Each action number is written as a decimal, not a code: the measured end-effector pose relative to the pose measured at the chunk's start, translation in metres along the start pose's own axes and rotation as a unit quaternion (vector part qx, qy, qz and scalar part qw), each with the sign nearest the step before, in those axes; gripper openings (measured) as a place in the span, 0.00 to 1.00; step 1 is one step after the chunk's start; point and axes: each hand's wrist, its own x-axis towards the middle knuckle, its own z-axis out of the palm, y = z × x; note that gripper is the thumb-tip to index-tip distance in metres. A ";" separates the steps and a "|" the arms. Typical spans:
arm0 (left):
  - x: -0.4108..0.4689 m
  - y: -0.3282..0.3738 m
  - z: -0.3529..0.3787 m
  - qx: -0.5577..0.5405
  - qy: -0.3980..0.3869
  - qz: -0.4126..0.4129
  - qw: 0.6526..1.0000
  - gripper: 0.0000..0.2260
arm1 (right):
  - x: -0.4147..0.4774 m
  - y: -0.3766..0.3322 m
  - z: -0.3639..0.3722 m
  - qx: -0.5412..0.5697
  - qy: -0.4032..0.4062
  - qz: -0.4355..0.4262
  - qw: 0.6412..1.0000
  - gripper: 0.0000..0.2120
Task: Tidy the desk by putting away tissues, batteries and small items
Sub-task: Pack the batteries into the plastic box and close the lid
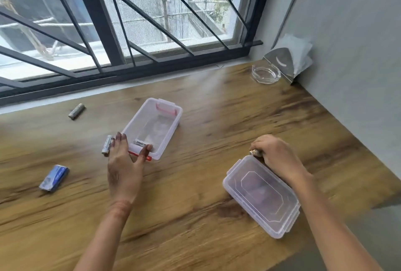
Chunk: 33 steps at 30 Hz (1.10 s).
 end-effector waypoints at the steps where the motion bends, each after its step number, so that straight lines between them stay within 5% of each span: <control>1: 0.000 0.000 0.000 -0.004 0.002 0.001 1.000 0.34 | 0.001 0.001 0.000 0.003 -0.005 0.000 1.000 0.12; 7: 0.001 -0.001 0.002 0.001 0.010 0.002 1.000 0.35 | 0.011 -0.010 0.005 0.019 0.067 -0.015 0.997 0.10; 13: 0.003 -0.003 0.002 -0.003 0.006 -0.017 1.000 0.37 | 0.039 -0.073 -0.006 0.208 0.123 -0.016 0.970 0.08; 18: 0.002 -0.003 0.002 -0.004 0.002 -0.025 1.000 0.39 | 0.073 -0.149 -0.017 0.291 0.010 -0.090 0.953 0.05; 25: 0.005 -0.002 -0.001 -0.005 -0.004 -0.029 1.000 0.39 | 0.121 -0.216 0.020 0.217 -0.165 -0.100 0.957 0.03; 30: 0.016 0.001 -0.011 -0.057 -0.073 -0.020 0.995 0.39 | 0.119 -0.223 0.032 0.156 -0.175 -0.058 0.970 0.14; 33: 0.027 -0.001 -0.020 -0.062 -0.132 -0.005 0.989 0.40 | 0.115 -0.221 0.034 0.177 -0.173 -0.024 0.969 0.10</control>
